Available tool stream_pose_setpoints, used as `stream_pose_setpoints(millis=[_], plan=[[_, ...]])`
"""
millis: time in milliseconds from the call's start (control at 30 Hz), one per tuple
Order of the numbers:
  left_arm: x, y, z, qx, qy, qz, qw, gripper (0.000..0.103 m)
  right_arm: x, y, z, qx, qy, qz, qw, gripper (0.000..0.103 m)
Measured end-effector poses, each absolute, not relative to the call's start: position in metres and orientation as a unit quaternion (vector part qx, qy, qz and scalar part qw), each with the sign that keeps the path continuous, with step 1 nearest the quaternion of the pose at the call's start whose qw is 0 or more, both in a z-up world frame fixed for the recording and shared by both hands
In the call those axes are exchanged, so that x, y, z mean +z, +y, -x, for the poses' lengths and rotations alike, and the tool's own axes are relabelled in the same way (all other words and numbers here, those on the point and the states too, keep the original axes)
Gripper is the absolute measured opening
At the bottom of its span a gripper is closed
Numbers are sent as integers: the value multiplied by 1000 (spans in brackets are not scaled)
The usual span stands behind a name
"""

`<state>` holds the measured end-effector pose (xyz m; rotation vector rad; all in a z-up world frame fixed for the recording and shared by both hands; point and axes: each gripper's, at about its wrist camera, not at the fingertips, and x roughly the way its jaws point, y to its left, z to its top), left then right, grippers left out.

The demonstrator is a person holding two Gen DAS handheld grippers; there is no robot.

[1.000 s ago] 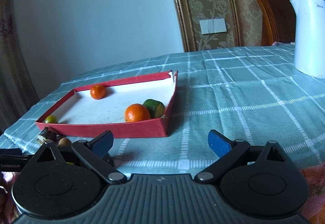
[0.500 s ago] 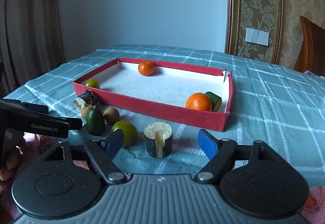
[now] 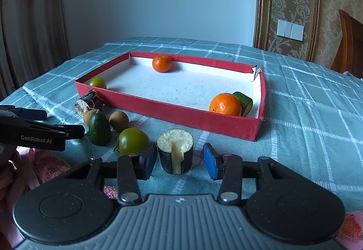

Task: Organize fruits
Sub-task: 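Carry the cylinder piece into the red tray and open the right gripper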

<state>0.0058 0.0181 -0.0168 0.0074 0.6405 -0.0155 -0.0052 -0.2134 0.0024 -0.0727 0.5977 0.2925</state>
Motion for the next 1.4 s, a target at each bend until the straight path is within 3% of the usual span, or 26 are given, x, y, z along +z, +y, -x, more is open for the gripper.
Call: stream_pose_setpoints(millis=[367, 1000, 1400], plan=[[-17, 18, -6, -8, 315, -4, 949, 103, -5, -212, -2, 152, 310, 33, 938, 32], [-17, 18, -6, -8, 315, -4, 949, 103, 1, -215, 1, 151, 300, 25, 942, 32], [-17, 18, -5, -8, 315, -3, 949, 103, 46, -214, -28, 136, 256, 18, 957, 32]])
